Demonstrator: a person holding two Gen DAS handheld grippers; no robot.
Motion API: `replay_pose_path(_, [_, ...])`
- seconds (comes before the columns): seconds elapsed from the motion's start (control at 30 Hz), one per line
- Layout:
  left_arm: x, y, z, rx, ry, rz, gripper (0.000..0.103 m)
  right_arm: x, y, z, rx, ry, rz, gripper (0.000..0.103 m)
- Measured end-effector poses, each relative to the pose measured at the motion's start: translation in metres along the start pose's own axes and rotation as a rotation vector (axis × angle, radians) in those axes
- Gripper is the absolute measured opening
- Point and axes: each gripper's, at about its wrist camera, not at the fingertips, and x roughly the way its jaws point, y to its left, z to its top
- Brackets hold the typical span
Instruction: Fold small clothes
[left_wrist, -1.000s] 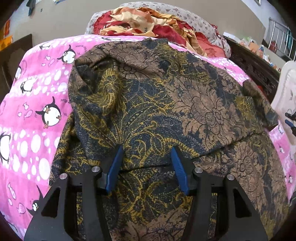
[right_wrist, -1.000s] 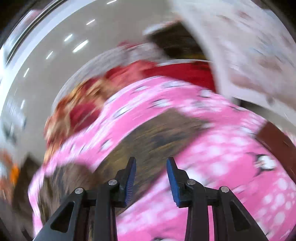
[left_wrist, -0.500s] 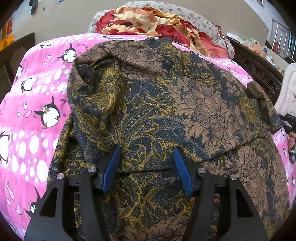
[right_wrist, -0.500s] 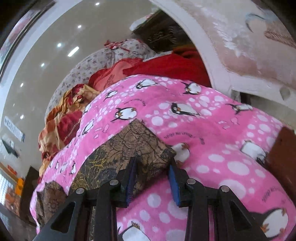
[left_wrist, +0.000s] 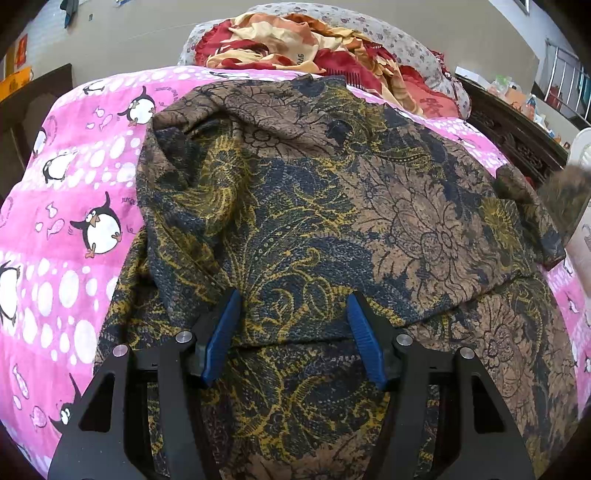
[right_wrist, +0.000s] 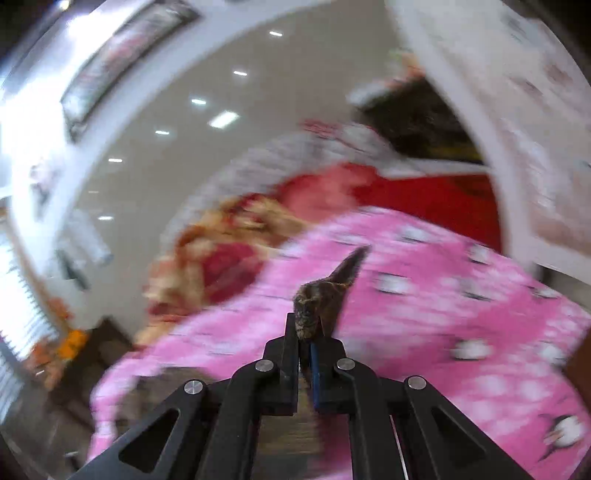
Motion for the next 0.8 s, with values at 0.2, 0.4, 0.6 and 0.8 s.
replay_pose_path(0.2, [-0.004, 0.005, -0.001, -0.023, -0.005, -0.034, 0.060, 0.026, 0.135, -0.037, -0.072, 0.059, 0.241, 0.004])
replay_pose_path(0.4, [-0.035, 0.017, -0.010, -0.064, -0.024, -0.099, 0.060, 0.094, 0.254, -0.103, -0.133, 0.242, 0.409, 0.004])
replay_pose_path(0.6, [-0.084, 0.044, -0.020, -0.092, -0.091, -0.131, 0.060, 0.160, 0.333, -0.204, -0.300, 0.442, 0.441, 0.004])
replay_pose_path(0.8, [-0.074, 0.063, 0.008, -0.208, -0.067, -0.291, 0.060, 0.186, 0.313, -0.275, -0.394, 0.583, 0.312, 0.004])
